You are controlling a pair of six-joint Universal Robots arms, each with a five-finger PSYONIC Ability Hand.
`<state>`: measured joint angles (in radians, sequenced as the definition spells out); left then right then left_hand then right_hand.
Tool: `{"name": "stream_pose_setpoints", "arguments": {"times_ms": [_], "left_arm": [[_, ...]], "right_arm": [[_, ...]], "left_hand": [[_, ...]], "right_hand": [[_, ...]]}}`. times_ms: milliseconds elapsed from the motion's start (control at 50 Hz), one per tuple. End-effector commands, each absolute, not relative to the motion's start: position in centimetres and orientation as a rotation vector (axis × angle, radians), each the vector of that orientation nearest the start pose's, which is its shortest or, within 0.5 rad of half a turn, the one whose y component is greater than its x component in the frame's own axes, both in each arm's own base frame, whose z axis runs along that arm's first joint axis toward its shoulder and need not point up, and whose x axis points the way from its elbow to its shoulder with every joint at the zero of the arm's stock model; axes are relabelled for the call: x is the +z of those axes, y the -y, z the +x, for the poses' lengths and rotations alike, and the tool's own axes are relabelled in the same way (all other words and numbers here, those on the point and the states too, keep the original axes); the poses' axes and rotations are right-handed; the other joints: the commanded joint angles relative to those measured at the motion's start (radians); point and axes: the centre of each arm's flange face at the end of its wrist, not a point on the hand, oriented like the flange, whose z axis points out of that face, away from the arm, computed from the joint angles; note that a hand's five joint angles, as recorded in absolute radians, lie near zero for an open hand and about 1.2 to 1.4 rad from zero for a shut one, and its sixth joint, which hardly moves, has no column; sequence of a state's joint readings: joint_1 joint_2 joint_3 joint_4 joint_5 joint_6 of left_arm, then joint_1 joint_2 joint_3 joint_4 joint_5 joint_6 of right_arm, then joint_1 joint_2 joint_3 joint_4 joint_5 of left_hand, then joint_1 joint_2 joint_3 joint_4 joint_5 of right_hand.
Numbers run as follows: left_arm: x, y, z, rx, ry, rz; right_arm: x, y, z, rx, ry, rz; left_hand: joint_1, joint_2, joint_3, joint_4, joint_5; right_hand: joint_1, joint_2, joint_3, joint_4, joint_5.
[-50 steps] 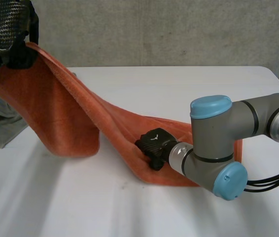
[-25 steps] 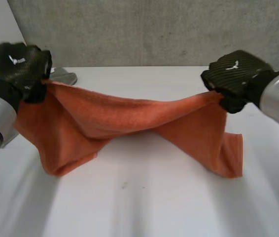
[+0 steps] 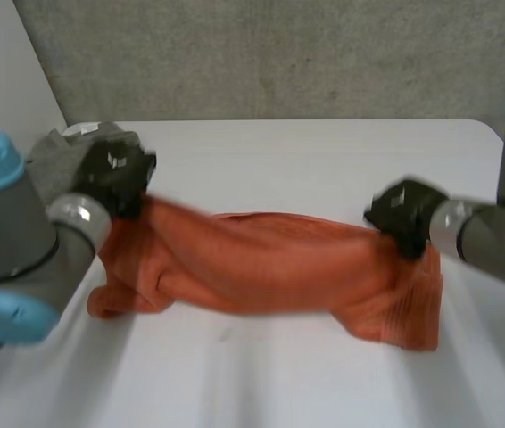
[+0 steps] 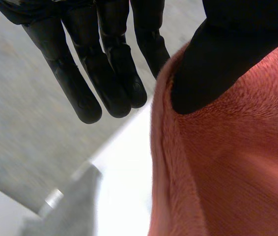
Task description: Fold the laundry.
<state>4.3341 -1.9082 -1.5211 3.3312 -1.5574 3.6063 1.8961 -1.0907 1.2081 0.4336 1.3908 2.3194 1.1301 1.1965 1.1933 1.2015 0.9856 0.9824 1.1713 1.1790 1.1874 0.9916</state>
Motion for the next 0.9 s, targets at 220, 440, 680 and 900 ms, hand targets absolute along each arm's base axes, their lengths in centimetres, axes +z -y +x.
{"name": "stream_pose_setpoints", "arguments": {"times_ms": [220, 440, 680, 900], "left_arm": [[44.6, 32.7, -27.0, -2.757, -1.014, 0.481], [33.6, 30.9, -25.5, -2.528, -1.428, 0.683], [18.6, 26.7, -23.3, -2.087, -1.949, 0.914], [19.2, 25.9, -23.6, -2.106, -1.936, 0.923]], "right_arm": [[42.3, 34.2, 26.5, -2.586, -1.645, -0.826], [32.4, 29.3, 25.3, -2.209, -2.006, -1.187], [16.5, 23.3, 24.7, -1.493, -2.266, -1.561], [19.8, 24.7, 24.9, -1.666, -2.224, -1.379]], "left_hand": [[0.266, 0.200, 0.203, 0.195, 0.236], [0.266, 0.200, 0.203, 0.195, 0.236], [0.266, 0.200, 0.203, 0.195, 0.236], [0.266, 0.200, 0.203, 0.195, 0.236]], "right_hand": [[0.414, 0.225, 0.217, 0.209, 0.230], [0.414, 0.225, 0.217, 0.209, 0.230], [0.414, 0.225, 0.217, 0.209, 0.230], [-0.794, -0.983, -0.991, -0.999, -0.978]]}}
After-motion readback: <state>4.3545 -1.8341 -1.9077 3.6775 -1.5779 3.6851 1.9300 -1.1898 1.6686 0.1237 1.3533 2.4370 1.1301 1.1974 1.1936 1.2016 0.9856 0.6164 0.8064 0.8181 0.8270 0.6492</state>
